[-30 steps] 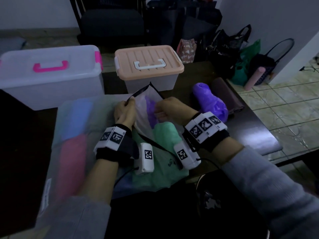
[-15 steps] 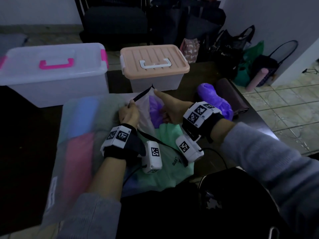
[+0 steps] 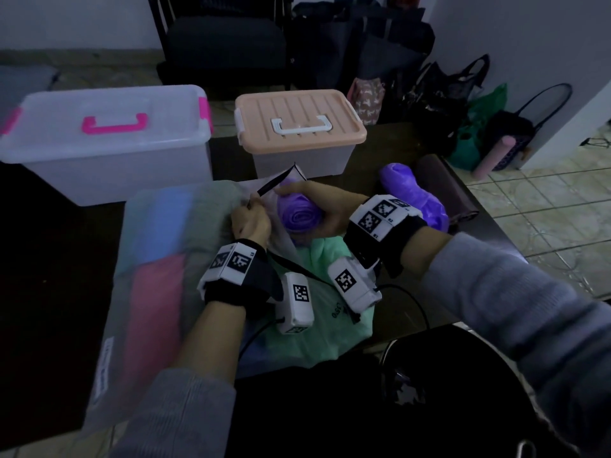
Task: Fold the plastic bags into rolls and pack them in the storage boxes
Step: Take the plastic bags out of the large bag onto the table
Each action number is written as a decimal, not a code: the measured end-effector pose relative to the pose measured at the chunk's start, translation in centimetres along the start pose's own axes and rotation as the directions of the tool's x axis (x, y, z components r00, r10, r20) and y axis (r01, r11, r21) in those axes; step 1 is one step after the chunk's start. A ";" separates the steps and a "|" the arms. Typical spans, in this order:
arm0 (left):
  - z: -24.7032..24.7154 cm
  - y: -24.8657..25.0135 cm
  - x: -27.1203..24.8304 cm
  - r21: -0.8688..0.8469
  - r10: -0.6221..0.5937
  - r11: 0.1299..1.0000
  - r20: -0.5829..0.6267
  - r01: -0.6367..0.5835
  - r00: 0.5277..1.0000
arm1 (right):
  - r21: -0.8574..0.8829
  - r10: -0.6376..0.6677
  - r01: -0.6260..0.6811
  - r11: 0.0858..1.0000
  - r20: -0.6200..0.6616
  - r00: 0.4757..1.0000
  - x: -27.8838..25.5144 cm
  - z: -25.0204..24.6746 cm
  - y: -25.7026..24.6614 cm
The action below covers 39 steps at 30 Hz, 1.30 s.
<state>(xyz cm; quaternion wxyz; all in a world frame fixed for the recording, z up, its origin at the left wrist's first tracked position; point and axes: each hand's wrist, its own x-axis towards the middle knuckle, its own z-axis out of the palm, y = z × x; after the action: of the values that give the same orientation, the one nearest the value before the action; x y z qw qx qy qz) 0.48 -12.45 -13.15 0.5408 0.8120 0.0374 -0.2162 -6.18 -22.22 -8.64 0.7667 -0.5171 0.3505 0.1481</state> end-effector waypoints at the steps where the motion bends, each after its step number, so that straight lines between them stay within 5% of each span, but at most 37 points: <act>1: 0.0 0.0 0.0 0.006 0.008 1.000 -0.003 -0.008 1.000 | 0.022 0.005 -0.006 1.000 0.005 1.000 -0.3 -0.2 -0.1; 12: 0.0 0.1 -0.2 -0.010 0.043 0.999 -0.001 -0.043 0.999 | 0.063 0.066 -0.076 0.995 0.152 0.986 -6.4 -6.4 1.4; 16: 0.1 0.0 0.0 0.009 0.019 1.000 -0.003 -0.019 1.000 | 0.130 -0.029 0.024 0.991 0.040 0.999 -9.2 -9.6 1.2; 19: 0.1 -0.1 0.1 0.034 0.019 0.999 -0.005 -0.019 1.000 | 0.021 -0.145 0.150 0.988 -0.155 0.977 -11.5 -9.9 -0.2; 21: 0.2 -0.2 0.1 0.039 0.021 0.999 -0.004 -0.021 1.000 | -0.073 -0.302 0.299 0.951 -0.409 0.861 -11.9 -10.1 -0.9; 23: 0.3 -0.3 0.1 0.049 0.022 0.999 -0.007 -0.022 1.000 | -0.393 -0.524 0.346 0.852 -0.653 0.547 -11.4 -10.5 -1.1; 24: 0.3 -0.3 0.1 0.053 0.020 0.998 -0.011 -0.020 1.000 | -0.556 -0.617 0.271 0.786 -0.670 0.414 -11.1 -10.8 -1.2; 26: 0.3 -0.2 0.1 0.062 0.023 0.998 -0.015 -0.022 1.000 | -0.735 -0.709 0.032 0.677 -0.641 0.295 -10.4 -11.1 -0.8; 28: 0.3 -0.3 0.2 0.063 0.030 0.998 -0.016 -0.029 0.999 | -0.805 -0.756 -0.090 0.586 -0.583 0.296 -9.2 -11.1 0.0; 33: 0.3 -0.4 0.4 0.054 0.022 0.998 -0.017 -0.021 1.000 | -0.803 -0.654 -0.215 0.555 -0.582 0.483 -4.5 -10.2 2.4; 36: 0.2 -0.5 0.5 0.059 0.027 0.998 -0.017 -0.026 0.999 | -0.768 -0.629 -0.403 0.497 -0.639 0.442 -2.5 -9.7 3.1; 39: 0.3 -0.6 0.7 0.065 0.035 0.997 -0.016 -0.034 0.999 | -0.723 -0.521 -0.455 0.521 -0.691 0.502 -0.8 -10.2 3.4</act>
<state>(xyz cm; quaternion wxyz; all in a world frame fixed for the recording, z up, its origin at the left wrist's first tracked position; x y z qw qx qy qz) 0.85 -12.61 -14.09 0.5176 0.8314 0.0212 -0.2009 -12.64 -29.83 -12.67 0.1241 -0.8268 0.5487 0.0018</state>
